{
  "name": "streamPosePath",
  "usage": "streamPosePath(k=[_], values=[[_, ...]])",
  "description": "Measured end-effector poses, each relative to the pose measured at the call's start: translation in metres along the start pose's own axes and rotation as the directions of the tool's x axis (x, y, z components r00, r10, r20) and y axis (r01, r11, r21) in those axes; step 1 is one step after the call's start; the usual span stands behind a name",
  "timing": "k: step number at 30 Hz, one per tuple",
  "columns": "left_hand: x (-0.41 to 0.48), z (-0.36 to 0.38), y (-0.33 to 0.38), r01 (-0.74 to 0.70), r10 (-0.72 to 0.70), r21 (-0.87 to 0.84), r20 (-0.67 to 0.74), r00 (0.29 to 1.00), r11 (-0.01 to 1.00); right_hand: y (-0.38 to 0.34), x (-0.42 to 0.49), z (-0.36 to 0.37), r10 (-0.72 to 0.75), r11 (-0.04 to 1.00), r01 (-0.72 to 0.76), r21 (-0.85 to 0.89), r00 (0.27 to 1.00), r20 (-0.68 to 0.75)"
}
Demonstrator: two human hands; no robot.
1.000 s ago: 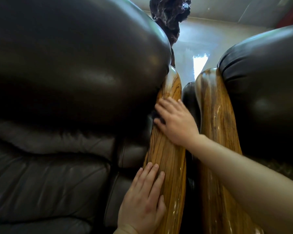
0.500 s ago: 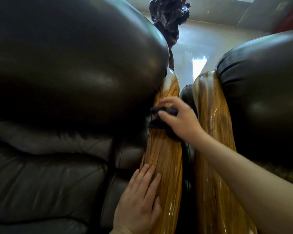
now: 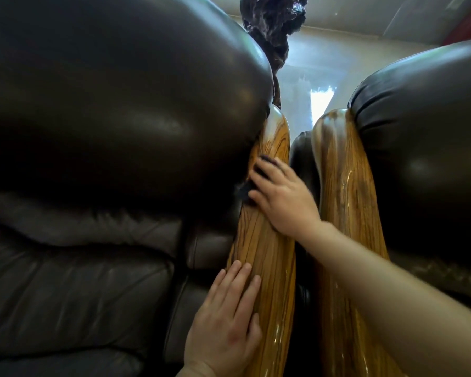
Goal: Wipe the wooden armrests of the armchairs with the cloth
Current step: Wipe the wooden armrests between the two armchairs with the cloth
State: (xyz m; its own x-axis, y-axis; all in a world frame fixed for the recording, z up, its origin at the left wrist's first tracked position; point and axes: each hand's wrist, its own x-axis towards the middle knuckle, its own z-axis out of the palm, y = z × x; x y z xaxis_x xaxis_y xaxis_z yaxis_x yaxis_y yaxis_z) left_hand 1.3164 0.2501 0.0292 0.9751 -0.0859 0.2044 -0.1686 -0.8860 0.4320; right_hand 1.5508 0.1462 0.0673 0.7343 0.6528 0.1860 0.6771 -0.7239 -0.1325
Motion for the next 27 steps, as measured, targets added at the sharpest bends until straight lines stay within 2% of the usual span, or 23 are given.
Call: streamPosePath(k=[2, 4, 6, 7, 10, 13, 15, 16, 17, 19, 20, 22, 25, 27], values=[[0.0, -0.001, 0.0, 0.002, -0.002, -0.011, 0.012, 1.0, 1.0, 0.02, 0.033, 0.002, 0.158, 0.987, -0.158, 0.001, 0.987, 0.037], [0.001, -0.001, 0.0, 0.001, 0.0, -0.016, 0.012, 1.0, 1.0, 0.031, 0.061, 0.004, 0.291, 0.952, -0.297, 0.072, 0.953, 0.084], [0.0, 0.0, -0.001, 0.007, -0.007, -0.009, 0.013, 1.0, 1.0, 0.023, 0.065, 0.004, 0.334, 0.938, -0.339, 0.073, 0.94, 0.072], [0.0, 0.0, 0.0, 0.01, -0.009, -0.011, 0.017, 1.0, 1.0, 0.015, 0.056, 0.003, 0.304, 0.951, -0.306, 0.041, 0.952, 0.04], [0.001, -0.002, 0.0, -0.004, 0.004, -0.012, 0.007, 1.0, 1.0, -0.016, -0.008, -0.003, 0.077, 0.997, -0.076, 0.028, 0.996, -0.047], [-0.002, 0.0, -0.001, -0.016, 0.016, -0.01, -0.005, 1.0, 1.0, -0.039, -0.087, -0.004, -0.162, 0.983, 0.16, 0.086, 0.987, 0.015], [-0.002, 0.001, -0.002, -0.014, 0.012, -0.036, -0.034, 0.999, 0.999, -0.022, -0.088, -0.004, -0.21, 0.973, 0.206, 0.101, 0.977, 0.034], [-0.002, 0.002, -0.002, -0.008, 0.005, -0.045, -0.055, 0.998, 0.999, -0.013, -0.072, -0.004, -0.14, 0.985, 0.137, 0.108, 0.99, 0.024], [-0.003, 0.003, -0.002, 0.003, -0.007, -0.05, -0.067, 0.998, 0.999, -0.005, -0.05, -0.004, -0.001, 0.991, -0.001, 0.134, 1.0, 0.015], [-0.005, 0.003, 0.0, 0.036, -0.039, -0.055, -0.06, 0.997, 0.998, 0.003, -0.008, -0.003, 0.325, 0.912, -0.329, 0.247, 0.944, 0.057], [-0.005, 0.003, 0.001, 0.052, -0.055, -0.053, -0.058, 0.997, 0.997, 0.002, 0.003, 0.001, 0.417, 0.863, -0.421, 0.278, 0.906, 0.076], [-0.006, 0.002, 0.001, 0.069, -0.072, -0.051, -0.053, 0.996, 0.996, -0.009, -0.007, 0.009, 0.455, 0.851, -0.444, 0.282, 0.89, 0.027], [-0.008, 0.001, 0.002, 0.047, -0.053, -0.095, -0.068, 0.996, 0.994, -0.034, -0.076, 0.009, 0.393, 0.878, -0.362, 0.315, 0.918, -0.041], [-0.01, 0.0, 0.002, 0.027, -0.039, -0.135, -0.086, 0.996, 0.99, -0.059, -0.132, 0.009, 0.319, 0.914, -0.296, 0.276, 0.947, -0.045]])
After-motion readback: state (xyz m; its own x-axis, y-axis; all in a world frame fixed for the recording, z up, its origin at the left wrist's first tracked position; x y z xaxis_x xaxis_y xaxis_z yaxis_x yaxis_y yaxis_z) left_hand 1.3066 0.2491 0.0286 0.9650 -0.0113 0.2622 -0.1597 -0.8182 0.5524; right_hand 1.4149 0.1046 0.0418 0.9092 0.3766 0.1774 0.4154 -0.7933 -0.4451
